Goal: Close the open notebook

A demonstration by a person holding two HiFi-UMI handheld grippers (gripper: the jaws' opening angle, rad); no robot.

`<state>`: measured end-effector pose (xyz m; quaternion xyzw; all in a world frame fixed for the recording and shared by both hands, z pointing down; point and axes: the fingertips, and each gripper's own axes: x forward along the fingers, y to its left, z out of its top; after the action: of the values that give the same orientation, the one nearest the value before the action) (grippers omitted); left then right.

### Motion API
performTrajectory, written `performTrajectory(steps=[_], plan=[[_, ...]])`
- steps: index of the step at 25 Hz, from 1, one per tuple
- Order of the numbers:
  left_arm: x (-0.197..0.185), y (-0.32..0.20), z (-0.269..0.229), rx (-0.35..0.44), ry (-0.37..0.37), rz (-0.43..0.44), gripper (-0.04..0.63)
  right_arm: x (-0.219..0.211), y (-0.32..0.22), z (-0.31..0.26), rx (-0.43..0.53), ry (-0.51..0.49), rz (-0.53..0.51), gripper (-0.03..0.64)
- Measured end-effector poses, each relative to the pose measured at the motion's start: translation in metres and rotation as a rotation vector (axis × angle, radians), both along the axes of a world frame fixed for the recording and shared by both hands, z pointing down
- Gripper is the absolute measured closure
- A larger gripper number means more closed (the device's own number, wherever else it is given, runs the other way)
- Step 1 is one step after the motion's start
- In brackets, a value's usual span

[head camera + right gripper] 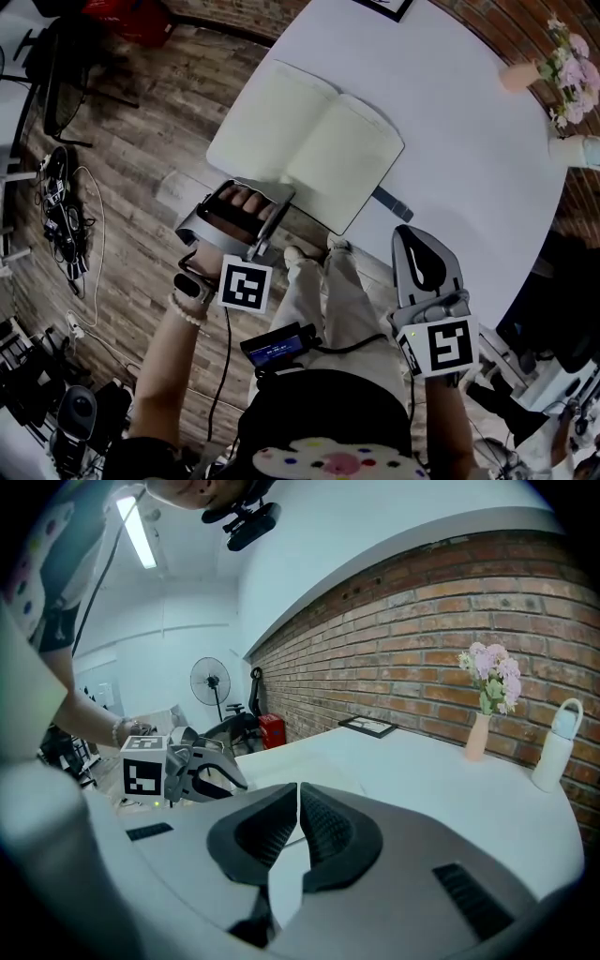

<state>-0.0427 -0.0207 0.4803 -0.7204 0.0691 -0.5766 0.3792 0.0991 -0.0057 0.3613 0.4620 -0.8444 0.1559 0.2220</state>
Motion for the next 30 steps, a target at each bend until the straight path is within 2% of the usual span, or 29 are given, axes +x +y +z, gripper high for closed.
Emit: performTrajectory(steps=[2, 7, 13, 14, 17, 22, 25, 27, 28, 30], plan=[[-0.001, 0.004, 0.003, 0.011, -0.007, 0.0, 0.483, -0.001, 0.001, 0.001, -0.002, -0.002, 0.001, 0.58], [0.0, 0.005, 0.006, -0.005, 0.041, -0.043, 0.514, -0.002, 0.002, 0.005, -0.015, 0.0, 0.002, 0.58], [0.009, 0.003, -0.001, -0.026, 0.198, -0.145, 0.562, 0.001, 0.007, 0.019, -0.049, 0.004, 0.009, 0.58], [0.009, 0.003, -0.003, -0.028, 0.222, -0.165, 0.58, 0.001, 0.007, 0.023, -0.065, -0.006, 0.014, 0.58], [0.008, 0.001, -0.007, -0.037, 0.262, -0.204, 0.58, 0.001, 0.009, 0.039, -0.121, -0.053, 0.046, 0.58], [0.007, 0.003, -0.004, 0.021, 0.203, -0.139, 0.58, -0.002, 0.012, 0.05, -0.153, -0.052, 0.052, 0.58], [0.003, 0.008, 0.002, 0.004, 0.132, -0.097, 0.577, -0.005, 0.011, 0.049, -0.14, -0.047, 0.026, 0.58], [0.002, 0.013, 0.005, -0.019, 0.096, -0.078, 0.538, -0.004, 0.011, 0.049, -0.143, -0.046, 0.035, 0.58], [0.001, 0.015, 0.006, -0.028, 0.09, -0.075, 0.498, -0.003, 0.01, 0.049, -0.145, -0.047, 0.041, 0.58], [0.0, 0.018, 0.004, -0.034, 0.099, -0.087, 0.461, -0.004, 0.009, 0.049, -0.142, -0.046, 0.036, 0.58]])
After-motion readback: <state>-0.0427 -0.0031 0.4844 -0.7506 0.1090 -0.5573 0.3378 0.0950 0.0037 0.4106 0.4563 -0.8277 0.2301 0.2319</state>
